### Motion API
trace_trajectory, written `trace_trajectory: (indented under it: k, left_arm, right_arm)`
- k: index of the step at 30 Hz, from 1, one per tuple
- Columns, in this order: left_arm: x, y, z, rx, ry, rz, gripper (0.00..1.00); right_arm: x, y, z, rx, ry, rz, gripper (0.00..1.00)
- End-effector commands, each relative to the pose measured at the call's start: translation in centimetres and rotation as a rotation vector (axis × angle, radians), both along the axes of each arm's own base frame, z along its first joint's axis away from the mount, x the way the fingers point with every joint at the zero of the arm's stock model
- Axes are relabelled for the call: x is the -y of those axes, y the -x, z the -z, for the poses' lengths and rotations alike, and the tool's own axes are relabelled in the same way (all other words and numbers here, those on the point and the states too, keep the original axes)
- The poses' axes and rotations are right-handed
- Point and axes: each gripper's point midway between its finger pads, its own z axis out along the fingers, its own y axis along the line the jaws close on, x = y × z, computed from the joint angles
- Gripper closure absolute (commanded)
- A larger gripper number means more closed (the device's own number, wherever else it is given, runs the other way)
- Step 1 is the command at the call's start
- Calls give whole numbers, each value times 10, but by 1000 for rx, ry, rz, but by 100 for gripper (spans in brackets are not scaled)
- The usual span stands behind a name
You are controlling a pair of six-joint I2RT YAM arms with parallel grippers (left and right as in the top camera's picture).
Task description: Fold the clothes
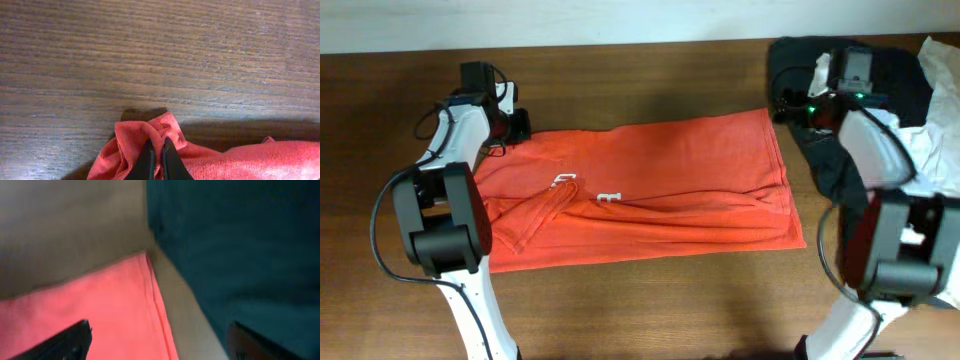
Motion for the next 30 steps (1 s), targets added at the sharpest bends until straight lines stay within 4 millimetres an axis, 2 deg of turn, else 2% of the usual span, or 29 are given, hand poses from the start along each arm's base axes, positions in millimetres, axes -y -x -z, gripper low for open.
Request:
trace_trajectory:
  k: [1, 5, 10, 16, 18, 22, 27, 30]
  left_arm:
    - [1, 10, 0, -36, 2, -14, 100]
    - [1, 10, 0, -41, 6, -24, 100]
    - [1, 10, 0, -41, 6, -24, 99]
    - [1, 11, 0, -42, 6, -24, 99]
    - [1, 11, 1, -46, 6, -24, 99]
    - [1, 12, 1, -48, 6, -24, 99]
    - [1, 8, -3, -27, 5, -24, 100]
    - [2, 2, -18, 7, 10, -21, 100]
  right_arm:
    - [-30, -28, 45, 12, -33, -60, 15]
    - [-44, -41, 71, 26, -17, -84, 16]
    - [-48, -51, 99, 27, -15, -33, 19]
    - [-50, -56, 110, 34, -31, -14, 28]
    - [-48, -57, 111, 38, -22, -7, 37]
    - [-45, -57, 110, 41, -9, 2, 95]
    - [-42, -56, 109, 33, -10, 7, 96]
    - [-33, -54, 98, 20, 9, 31, 96]
